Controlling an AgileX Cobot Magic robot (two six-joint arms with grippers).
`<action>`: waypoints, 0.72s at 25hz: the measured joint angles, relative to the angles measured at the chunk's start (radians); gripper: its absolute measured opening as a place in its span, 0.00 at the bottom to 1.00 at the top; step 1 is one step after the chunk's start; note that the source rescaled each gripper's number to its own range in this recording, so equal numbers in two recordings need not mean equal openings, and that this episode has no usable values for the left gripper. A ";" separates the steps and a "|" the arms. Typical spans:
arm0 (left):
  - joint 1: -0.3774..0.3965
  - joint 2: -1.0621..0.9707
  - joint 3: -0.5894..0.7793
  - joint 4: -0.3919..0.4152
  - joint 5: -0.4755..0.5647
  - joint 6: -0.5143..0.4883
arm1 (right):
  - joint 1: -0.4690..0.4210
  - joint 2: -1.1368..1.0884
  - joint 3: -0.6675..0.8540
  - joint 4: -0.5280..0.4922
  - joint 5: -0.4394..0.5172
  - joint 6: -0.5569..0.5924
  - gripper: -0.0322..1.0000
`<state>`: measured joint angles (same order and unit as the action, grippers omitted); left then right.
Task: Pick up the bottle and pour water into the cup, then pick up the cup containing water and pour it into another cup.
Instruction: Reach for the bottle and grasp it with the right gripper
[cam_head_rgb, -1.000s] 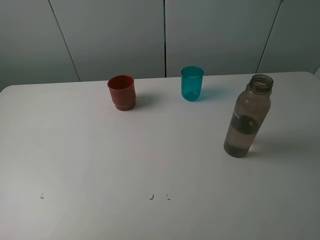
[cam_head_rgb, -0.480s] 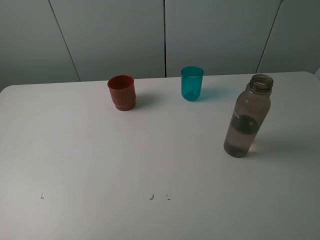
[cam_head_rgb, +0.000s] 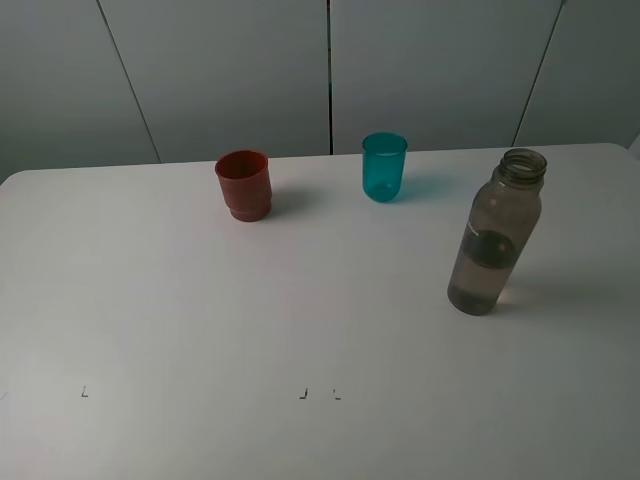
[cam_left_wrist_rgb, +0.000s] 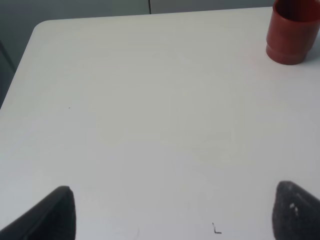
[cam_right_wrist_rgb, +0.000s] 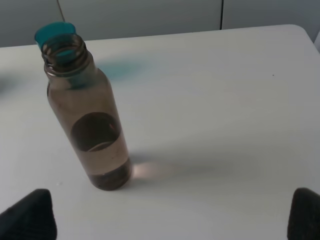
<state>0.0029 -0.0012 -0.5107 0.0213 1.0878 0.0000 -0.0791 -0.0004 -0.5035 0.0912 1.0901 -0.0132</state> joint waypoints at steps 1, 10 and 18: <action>0.000 0.000 0.000 0.000 0.000 0.000 | 0.000 0.000 0.000 0.000 0.000 0.000 1.00; 0.000 0.000 0.000 0.000 0.000 0.000 | 0.000 0.026 -0.007 0.001 -0.011 -0.006 1.00; 0.000 0.000 0.000 0.000 0.000 0.000 | 0.000 0.256 -0.018 0.190 -0.210 -0.117 1.00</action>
<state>0.0029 -0.0012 -0.5107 0.0213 1.0878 0.0000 -0.0791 0.2552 -0.5219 0.2812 0.8800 -0.1307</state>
